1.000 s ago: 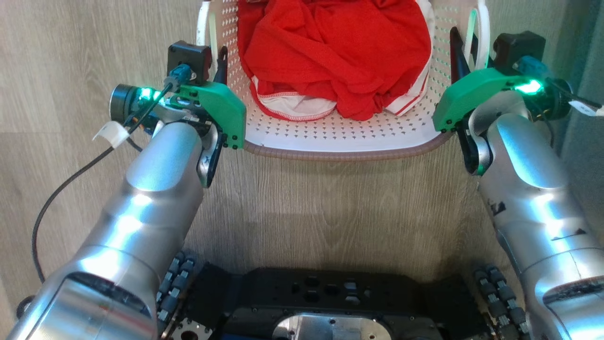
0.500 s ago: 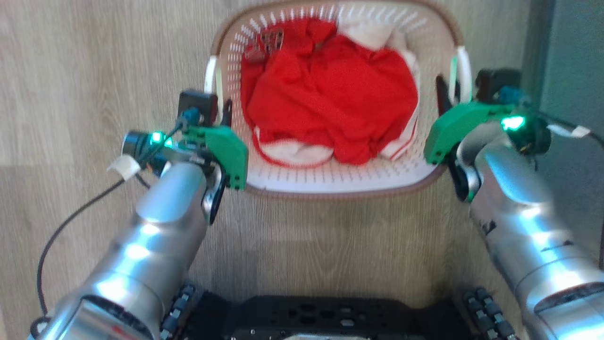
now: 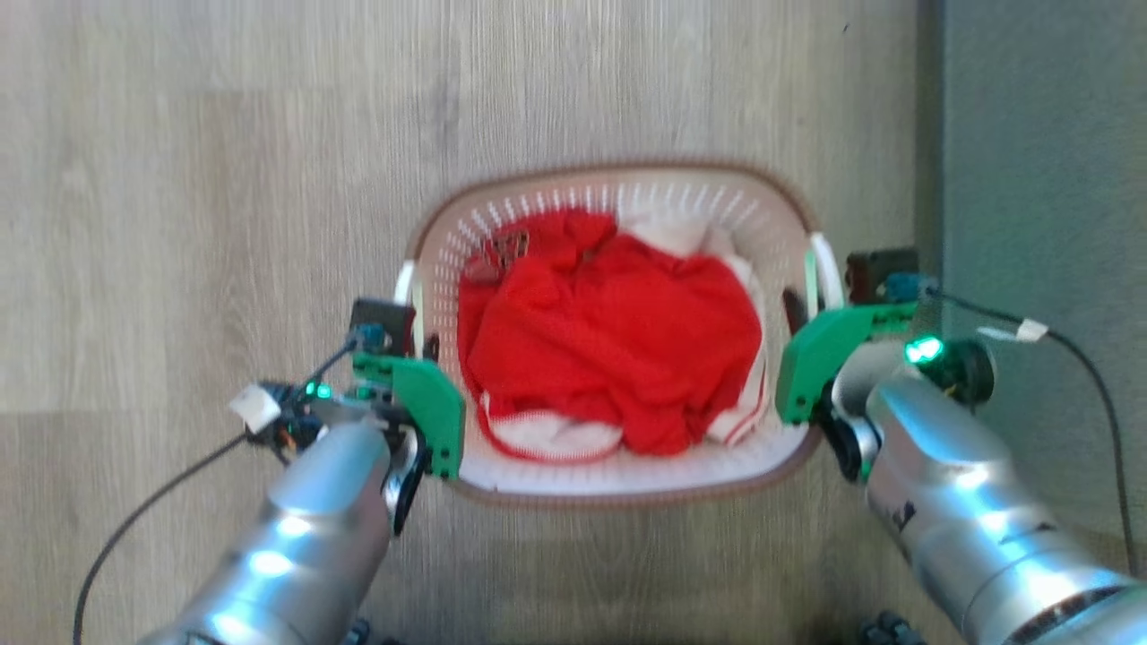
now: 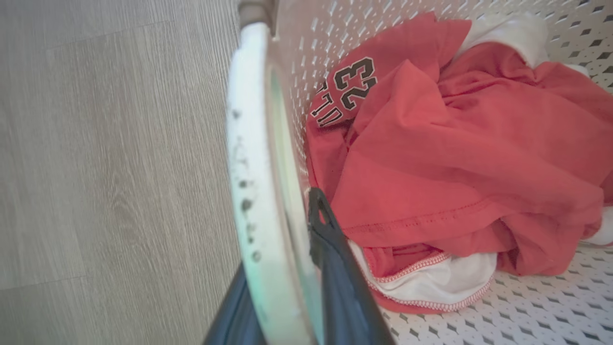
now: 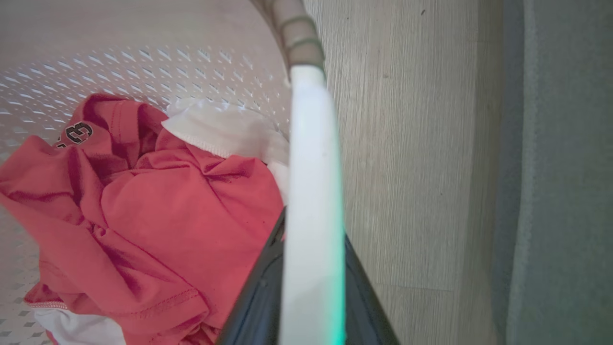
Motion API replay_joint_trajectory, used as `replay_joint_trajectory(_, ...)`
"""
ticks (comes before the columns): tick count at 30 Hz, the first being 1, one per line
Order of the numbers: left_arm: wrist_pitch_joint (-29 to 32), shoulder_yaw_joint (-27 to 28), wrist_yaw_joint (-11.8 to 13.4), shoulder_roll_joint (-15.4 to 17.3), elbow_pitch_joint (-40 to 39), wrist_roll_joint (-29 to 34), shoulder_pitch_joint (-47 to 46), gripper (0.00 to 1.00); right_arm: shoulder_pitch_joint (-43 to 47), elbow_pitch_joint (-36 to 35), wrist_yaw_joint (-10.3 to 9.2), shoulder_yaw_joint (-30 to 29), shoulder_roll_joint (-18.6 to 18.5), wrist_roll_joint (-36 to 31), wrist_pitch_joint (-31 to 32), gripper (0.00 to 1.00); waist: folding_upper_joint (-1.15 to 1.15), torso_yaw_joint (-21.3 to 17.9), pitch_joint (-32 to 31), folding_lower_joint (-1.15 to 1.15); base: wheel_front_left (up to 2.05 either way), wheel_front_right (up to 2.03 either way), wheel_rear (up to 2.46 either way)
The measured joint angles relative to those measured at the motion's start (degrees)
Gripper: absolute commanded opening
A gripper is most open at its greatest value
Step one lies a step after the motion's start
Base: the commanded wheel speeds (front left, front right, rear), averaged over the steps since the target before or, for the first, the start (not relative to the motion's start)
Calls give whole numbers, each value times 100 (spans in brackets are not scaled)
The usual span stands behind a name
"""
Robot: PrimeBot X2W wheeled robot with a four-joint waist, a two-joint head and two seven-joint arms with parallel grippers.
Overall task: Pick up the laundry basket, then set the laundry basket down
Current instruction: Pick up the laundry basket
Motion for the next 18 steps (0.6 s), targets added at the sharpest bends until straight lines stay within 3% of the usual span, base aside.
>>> replay_joint_trajectory(18, 514, -457, -100, 1, 189, -520, 1240, 0, 1106, 138, 0, 1160, 36, 1279, 657, 0, 0, -118, -1642, 0, 0, 0, 0)
